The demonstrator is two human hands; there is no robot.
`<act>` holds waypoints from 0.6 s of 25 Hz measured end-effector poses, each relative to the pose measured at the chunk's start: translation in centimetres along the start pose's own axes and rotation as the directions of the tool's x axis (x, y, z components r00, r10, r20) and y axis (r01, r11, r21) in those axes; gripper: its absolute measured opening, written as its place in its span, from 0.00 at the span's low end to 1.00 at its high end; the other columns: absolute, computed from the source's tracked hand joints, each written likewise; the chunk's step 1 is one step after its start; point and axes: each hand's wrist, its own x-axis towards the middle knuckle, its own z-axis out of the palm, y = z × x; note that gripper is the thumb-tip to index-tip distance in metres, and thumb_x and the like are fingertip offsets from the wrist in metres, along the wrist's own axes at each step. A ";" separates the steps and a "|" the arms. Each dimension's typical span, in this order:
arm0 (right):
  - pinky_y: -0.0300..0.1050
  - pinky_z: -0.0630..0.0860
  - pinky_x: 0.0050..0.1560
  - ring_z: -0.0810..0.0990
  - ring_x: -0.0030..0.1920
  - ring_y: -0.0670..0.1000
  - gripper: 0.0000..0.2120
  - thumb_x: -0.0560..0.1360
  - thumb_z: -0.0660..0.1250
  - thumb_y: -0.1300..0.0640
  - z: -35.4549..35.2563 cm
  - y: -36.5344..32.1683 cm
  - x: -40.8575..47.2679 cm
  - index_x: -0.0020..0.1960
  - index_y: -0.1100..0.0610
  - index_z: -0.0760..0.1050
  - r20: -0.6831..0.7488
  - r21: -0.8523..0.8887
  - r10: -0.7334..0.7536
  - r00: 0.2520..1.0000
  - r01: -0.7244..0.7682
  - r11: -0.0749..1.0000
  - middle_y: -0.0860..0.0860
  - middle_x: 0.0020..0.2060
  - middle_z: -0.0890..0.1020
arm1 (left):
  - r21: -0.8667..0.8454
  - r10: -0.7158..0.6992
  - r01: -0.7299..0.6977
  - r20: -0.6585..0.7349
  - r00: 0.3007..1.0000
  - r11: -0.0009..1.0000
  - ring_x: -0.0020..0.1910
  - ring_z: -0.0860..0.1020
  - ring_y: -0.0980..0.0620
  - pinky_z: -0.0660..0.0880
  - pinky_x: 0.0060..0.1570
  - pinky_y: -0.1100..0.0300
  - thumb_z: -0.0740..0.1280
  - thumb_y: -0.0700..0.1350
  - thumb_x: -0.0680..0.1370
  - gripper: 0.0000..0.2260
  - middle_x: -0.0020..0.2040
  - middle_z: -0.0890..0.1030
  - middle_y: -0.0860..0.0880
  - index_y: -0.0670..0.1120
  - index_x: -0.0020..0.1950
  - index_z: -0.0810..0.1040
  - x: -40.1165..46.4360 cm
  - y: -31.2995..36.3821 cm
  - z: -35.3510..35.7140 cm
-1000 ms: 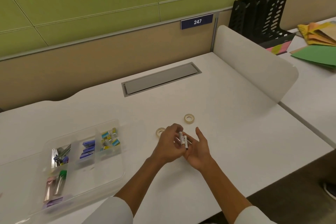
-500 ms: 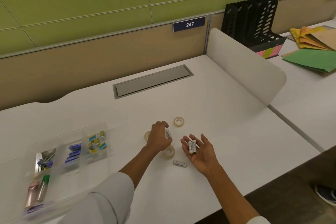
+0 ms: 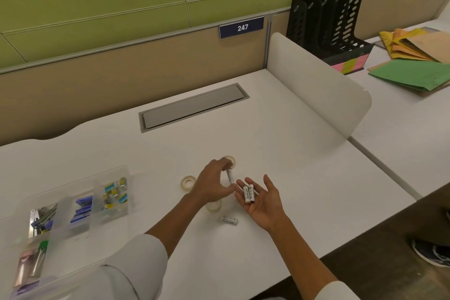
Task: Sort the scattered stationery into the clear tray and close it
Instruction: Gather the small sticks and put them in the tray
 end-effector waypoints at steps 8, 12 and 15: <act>0.50 0.83 0.45 0.85 0.50 0.60 0.23 0.80 0.61 0.44 0.9 1.0 0.7 0.64 0.61 0.74 -0.022 -0.108 0.039 0.999 -0.042 0.993 0.59 0.54 0.84 | -0.072 0.009 -0.005 0.063 0.998 0.997 0.57 0.71 0.60 0.72 0.52 0.64 0.71 0.52 0.66 0.27 0.57 0.75 0.58 0.54 0.63 0.70 -2.8 1.4 -0.1; 0.51 0.83 0.46 0.83 0.52 0.60 0.21 0.80 0.61 0.44 0.3 1.0 0.8 0.63 0.61 0.74 -0.036 -0.094 0.050 0.998 -0.053 0.994 0.60 0.54 0.83 | 0.066 -0.016 0.008 0.125 0.992 0.998 0.51 0.71 0.56 0.73 0.47 0.58 0.73 0.55 0.62 0.23 0.49 0.75 0.57 0.50 0.55 0.75 -5.4 0.3 -0.7; 0.51 0.83 0.46 0.83 0.53 0.60 0.21 0.80 0.61 0.44 -0.1 1.0 0.8 0.63 0.60 0.74 -0.049 -0.095 0.047 0.998 -0.052 0.994 0.60 0.54 0.83 | 0.234 0.085 -0.151 0.271 0.959 0.960 0.50 0.72 0.53 0.73 0.44 0.56 0.72 0.53 0.64 0.19 0.47 0.79 0.54 0.49 0.52 0.79 -6.6 0.4 -0.1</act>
